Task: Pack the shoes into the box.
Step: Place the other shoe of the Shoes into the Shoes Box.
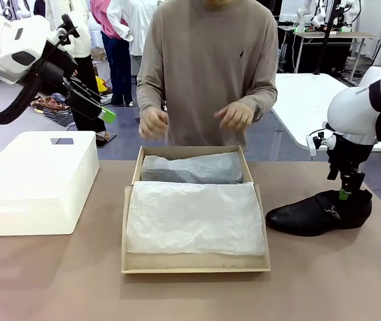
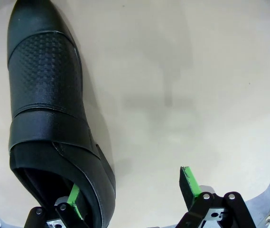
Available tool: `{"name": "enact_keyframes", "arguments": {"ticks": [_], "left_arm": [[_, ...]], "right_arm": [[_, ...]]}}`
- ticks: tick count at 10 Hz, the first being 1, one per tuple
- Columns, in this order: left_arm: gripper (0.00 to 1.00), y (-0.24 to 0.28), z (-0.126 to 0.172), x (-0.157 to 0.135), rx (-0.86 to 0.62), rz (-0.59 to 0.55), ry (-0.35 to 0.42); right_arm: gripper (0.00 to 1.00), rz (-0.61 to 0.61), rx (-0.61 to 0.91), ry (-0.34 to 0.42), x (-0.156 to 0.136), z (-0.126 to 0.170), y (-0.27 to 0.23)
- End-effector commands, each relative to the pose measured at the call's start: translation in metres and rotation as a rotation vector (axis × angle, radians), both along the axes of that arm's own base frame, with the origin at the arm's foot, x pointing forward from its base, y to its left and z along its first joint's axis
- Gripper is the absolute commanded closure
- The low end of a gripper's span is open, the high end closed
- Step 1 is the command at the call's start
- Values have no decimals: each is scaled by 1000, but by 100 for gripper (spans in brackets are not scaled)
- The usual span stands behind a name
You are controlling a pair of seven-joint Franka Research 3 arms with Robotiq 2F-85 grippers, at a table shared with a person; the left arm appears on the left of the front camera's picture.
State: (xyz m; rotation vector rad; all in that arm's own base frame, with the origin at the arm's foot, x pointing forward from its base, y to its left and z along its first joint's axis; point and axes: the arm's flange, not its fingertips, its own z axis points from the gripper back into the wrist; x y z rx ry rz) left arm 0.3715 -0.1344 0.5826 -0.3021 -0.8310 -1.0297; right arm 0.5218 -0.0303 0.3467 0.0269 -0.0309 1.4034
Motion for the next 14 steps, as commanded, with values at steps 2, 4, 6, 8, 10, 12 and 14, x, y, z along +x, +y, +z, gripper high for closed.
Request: {"name": "enact_keyframes", "arguments": {"ticks": [2, 4, 6, 8, 10, 12, 14], "left_arm": [[0, 2, -2, 1, -16, -21, -2], [0, 2, -2, 1, -16, -21, -2], [0, 2, -2, 1, -16, -21, -2], [0, 2, -2, 1, -16, -21, -2], [0, 2, -2, 1, -16, -21, -2], [0, 2, -2, 1, -16, -21, -2], [0, 2, -2, 1, -16, -21, -2]], "right_arm": [[0, 39, 33, -39, -4, -13, -3], [0, 40, 35, -37, -2, -20, -3], [0, 49, 29, -21, -1, -21, -2], [35, 56, 28, -3, -1, -21, -2], [70, 54, 27, 13, -2, -21, 0], [100, 49, 31, 28, -2, -21, 0], [100, 49, 38, 40, -4, -19, -1]]}}
